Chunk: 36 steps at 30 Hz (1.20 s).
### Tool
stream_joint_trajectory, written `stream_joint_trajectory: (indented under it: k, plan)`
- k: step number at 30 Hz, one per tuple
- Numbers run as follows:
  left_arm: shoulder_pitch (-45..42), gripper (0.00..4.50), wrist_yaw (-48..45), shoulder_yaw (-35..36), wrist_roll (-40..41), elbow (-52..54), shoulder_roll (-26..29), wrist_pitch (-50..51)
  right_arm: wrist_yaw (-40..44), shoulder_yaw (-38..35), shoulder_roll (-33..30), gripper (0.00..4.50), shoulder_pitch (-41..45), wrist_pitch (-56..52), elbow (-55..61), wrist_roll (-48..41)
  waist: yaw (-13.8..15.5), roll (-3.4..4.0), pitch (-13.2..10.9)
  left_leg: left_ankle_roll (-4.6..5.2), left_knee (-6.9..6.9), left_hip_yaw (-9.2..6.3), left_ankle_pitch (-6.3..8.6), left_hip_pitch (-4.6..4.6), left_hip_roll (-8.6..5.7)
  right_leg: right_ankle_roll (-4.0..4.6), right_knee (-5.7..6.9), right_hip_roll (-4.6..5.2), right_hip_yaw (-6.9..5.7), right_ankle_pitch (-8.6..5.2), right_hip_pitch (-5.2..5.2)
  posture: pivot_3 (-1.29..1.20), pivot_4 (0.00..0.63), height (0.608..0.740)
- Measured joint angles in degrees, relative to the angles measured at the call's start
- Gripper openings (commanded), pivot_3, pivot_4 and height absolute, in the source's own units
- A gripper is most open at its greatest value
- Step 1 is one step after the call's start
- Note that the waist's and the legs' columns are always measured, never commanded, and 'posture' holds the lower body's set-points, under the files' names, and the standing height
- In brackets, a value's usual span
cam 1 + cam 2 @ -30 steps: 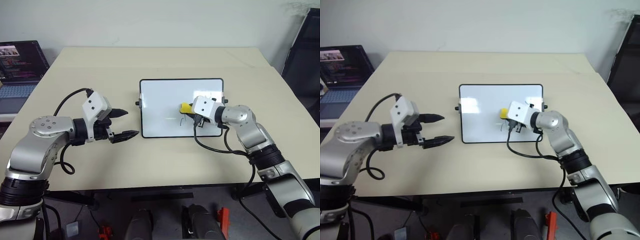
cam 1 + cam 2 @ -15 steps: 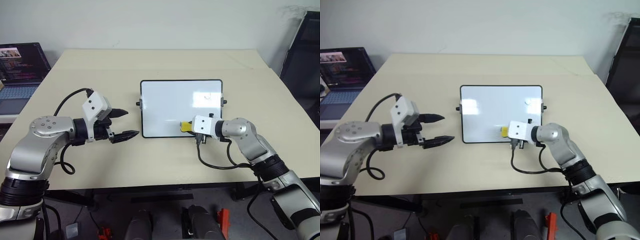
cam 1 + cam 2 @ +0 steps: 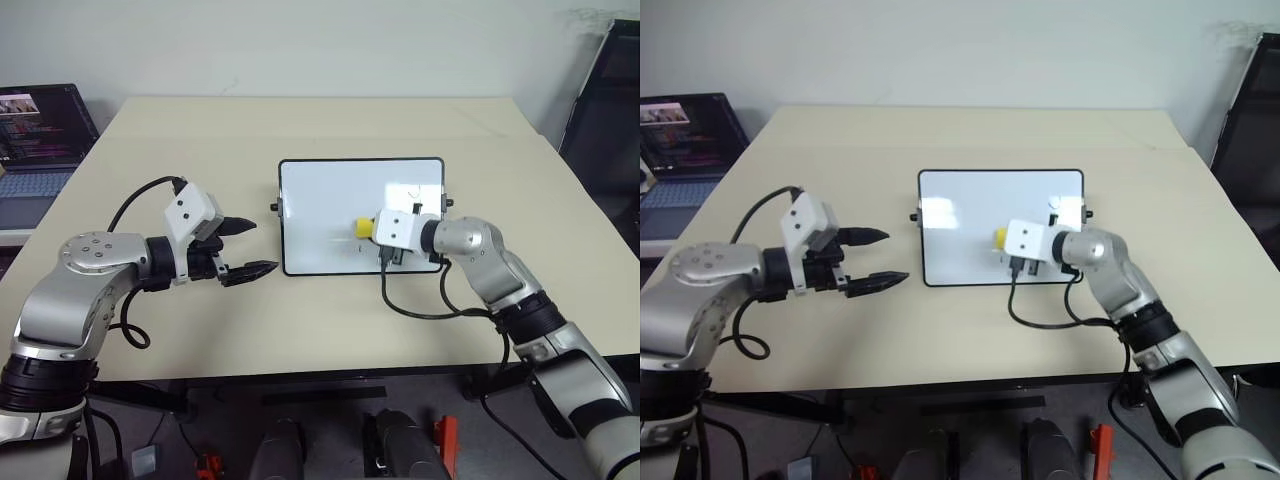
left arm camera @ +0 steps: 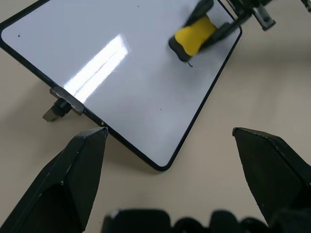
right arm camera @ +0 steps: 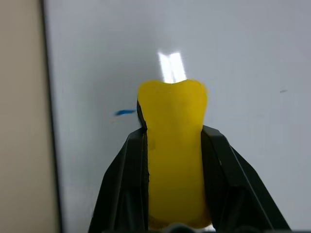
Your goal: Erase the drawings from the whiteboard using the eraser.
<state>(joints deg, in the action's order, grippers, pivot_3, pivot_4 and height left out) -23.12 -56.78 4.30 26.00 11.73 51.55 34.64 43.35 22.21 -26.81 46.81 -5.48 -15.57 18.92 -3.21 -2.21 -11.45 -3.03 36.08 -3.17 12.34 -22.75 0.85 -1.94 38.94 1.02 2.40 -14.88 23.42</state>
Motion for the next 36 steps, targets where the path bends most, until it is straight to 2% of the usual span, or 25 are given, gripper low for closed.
stream_joint_trajectory:
  k: [9,22,31,34,36]
  plan:
    - [0.00,4.50,0.12,0.00,0.00,0.00,-0.01,0.00,-2.71,-0.53,-0.01,1.09,1.97,1.36,-2.63,0.83,0.03,0.00,0.00,0.00,0.01,-0.02,0.00,-0.06,-0.02,0.11,0.01,0.02,-0.02,0.07,0.05,0.00,0.150,0.740]
    - [-0.02,4.50,0.07,0.00,-0.02,-0.03,-0.10,-0.01,7.78,3.29,-1.71,1.09,-6.00,-1.13,6.28,0.36,0.04,0.00,0.00,0.00,0.01,-0.02,0.00,-0.05,-0.01,-0.06,0.01,0.01,-0.02,-0.03,0.04,0.00,0.150,0.740]
    - [-0.04,4.50,0.02,0.00,-0.01,-0.03,-0.13,-0.01,8.69,4.09,-1.58,1.09,-7.24,-2.64,8.10,1.21,0.04,0.00,0.00,0.00,0.02,-0.02,0.00,-0.04,-0.01,-0.11,0.02,0.01,-0.02,-0.06,0.04,0.00,0.150,0.740]
    - [-0.08,4.50,-0.01,0.00,-0.01,-0.05,-0.13,-0.01,10.02,2.62,-1.23,1.09,-7.13,-4.77,8.75,-1.55,0.06,0.00,0.00,0.00,0.02,-0.03,0.00,-0.05,-0.01,-0.10,0.02,0.01,-0.03,-0.06,0.04,0.00,0.150,0.740]
    - [-0.08,4.50,-0.04,0.00,-0.01,-0.08,-0.12,-0.01,12.48,-0.78,-1.23,1.09,-7.08,-8.36,12.19,-6.41,0.08,0.01,-0.01,0.00,0.01,-0.04,0.00,-0.08,-0.01,-0.08,0.01,0.01,-0.02,-0.04,0.05,0.00,0.150,0.740]
